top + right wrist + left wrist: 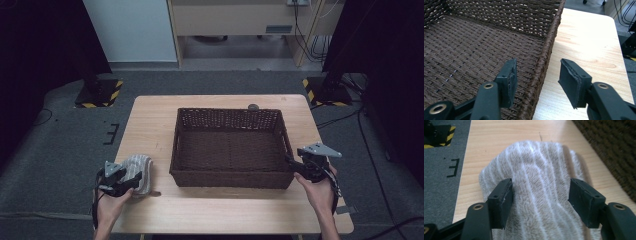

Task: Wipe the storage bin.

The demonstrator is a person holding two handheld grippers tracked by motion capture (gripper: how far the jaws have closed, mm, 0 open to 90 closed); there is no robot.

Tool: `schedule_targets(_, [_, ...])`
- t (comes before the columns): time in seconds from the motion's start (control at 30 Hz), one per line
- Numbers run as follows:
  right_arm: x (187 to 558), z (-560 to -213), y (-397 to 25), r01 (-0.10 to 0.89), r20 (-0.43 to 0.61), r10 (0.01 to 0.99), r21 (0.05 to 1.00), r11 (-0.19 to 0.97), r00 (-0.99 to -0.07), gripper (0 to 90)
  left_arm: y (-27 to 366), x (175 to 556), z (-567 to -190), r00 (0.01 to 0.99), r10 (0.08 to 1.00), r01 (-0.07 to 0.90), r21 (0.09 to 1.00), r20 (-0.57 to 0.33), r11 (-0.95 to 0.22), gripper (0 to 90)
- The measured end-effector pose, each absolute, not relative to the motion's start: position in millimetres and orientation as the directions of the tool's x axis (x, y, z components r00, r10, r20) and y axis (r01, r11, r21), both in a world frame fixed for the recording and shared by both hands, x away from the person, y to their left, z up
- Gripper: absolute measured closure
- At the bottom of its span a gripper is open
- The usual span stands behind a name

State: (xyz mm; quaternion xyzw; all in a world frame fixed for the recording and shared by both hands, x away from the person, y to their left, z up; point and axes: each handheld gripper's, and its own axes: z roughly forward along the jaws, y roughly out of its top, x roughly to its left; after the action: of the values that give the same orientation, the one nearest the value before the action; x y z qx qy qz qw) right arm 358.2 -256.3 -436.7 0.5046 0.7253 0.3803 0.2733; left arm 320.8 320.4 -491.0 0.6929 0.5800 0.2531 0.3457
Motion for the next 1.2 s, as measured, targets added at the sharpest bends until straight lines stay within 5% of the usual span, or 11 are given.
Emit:
schedule_targets(0.6, [363.8,-443.0,-250.1,0.570,-0.035,0.934,0.784,0.247,-0.357,70.4,286.2,318.0,-447.1,0.306,0.947,0.508,0.858,-0.098,-0.076,40.9])
schedule_targets(1.2, [378.9,-445.1,-256.7,0.564,-0.020,0.939,0.795,0.224,-0.344,74.3,217.3,345.6,-437.7,0.447,0.888,0.487,0.862,-0.108,-0.140,48.2])
